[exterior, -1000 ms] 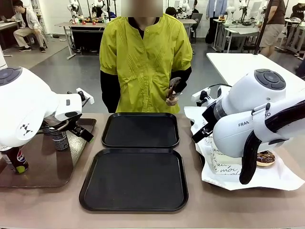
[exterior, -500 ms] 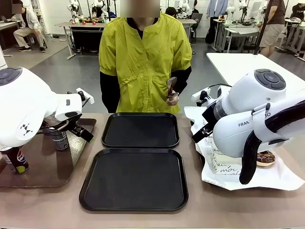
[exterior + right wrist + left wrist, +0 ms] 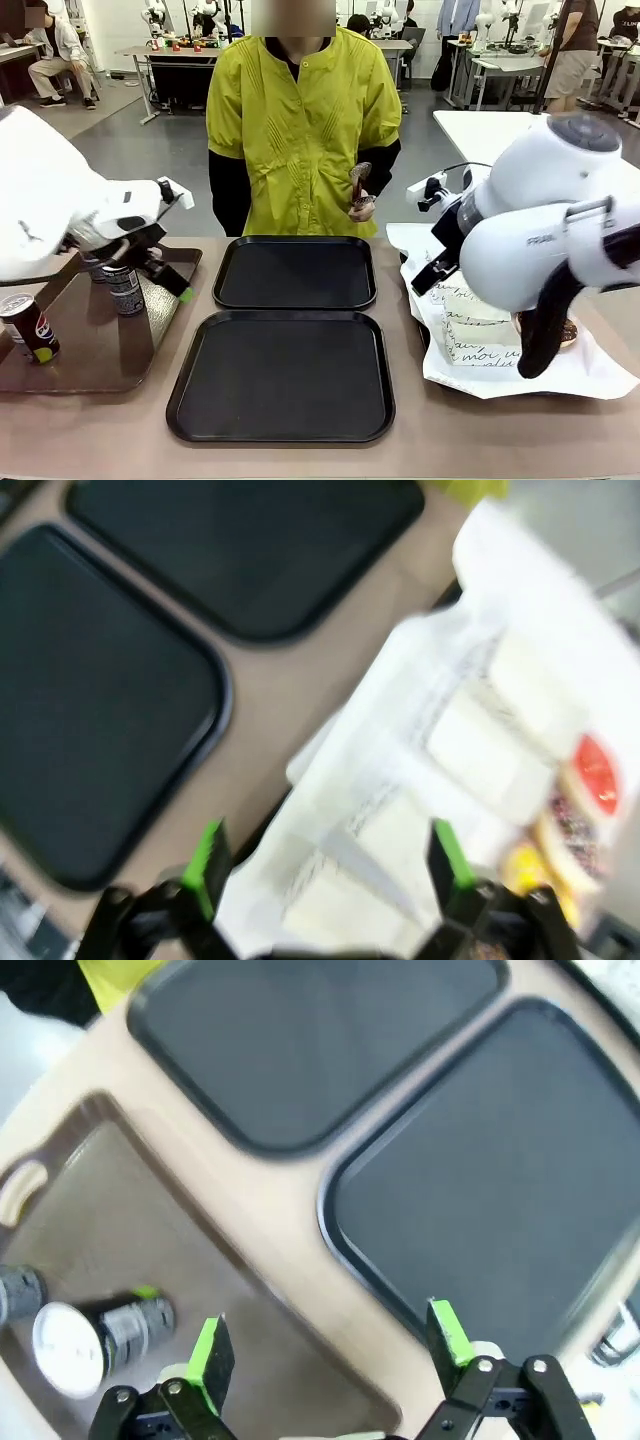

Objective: Set up donuts and drinks on trays.
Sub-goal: Pick up one Pepsi coke and place it on the Flat Tray.

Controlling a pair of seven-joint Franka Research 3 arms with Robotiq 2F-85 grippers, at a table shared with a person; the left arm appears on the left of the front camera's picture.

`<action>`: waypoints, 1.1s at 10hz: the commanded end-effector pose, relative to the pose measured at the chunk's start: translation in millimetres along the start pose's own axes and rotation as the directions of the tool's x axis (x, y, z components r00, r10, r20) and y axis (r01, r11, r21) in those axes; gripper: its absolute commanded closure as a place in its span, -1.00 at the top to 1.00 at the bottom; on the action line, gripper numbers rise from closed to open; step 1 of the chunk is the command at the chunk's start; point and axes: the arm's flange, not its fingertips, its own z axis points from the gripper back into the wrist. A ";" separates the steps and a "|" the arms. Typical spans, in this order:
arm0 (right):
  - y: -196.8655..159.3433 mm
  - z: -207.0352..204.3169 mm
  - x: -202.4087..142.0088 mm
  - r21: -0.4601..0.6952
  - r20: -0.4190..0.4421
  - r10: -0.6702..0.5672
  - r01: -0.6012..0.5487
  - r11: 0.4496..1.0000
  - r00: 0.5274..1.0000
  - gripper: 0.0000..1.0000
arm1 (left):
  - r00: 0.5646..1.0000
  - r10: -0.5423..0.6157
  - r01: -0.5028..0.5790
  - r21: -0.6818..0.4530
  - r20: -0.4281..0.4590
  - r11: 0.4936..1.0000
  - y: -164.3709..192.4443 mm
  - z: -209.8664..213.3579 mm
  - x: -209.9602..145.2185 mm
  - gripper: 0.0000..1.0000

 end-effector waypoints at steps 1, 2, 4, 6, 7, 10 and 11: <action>41.9 46.8 -140.9 0.072 -0.109 -0.022 0.030 0.997 0.994 1.00 | 0.995 -0.001 0.002 0.013 -0.101 1.000 -27.2 35.6 -125.1 1.00; 49.2 53.1 -162.5 0.116 -0.151 -0.024 0.042 0.992 0.988 1.00 | 0.992 -0.012 0.012 0.000 -0.128 1.000 -34.7 46.1 -136.4 1.00; 48.0 50.6 -183.1 0.165 -0.177 -0.040 0.069 0.984 0.983 1.00 | 0.994 -0.011 0.009 -0.016 -0.112 1.000 -54.6 53.0 -150.8 1.00; 12.4 62.6 -30.7 0.093 -0.174 -0.024 0.041 0.995 0.984 1.00 | 0.990 0.008 -0.012 -0.028 -0.140 1.000 7.7 57.4 -32.4 1.00; 12.4 62.6 -30.7 0.093 -0.174 -0.024 0.041 0.995 0.984 1.00 | 0.990 0.008 -0.012 -0.028 -0.140 1.000 7.7 57.4 -32.4 1.00; -19.1 75.1 -53.8 0.633 -0.050 -0.222 0.203 0.747 0.974 1.00 | 0.964 0.264 -0.204 -0.559 0.028 0.804 33.9 90.4 -43.3 1.00; -40.3 79.3 -69.3 0.766 -0.016 -0.321 0.218 0.604 0.947 1.00 | 0.925 0.378 -0.256 -0.678 0.036 0.690 51.7 107.0 -53.2 1.00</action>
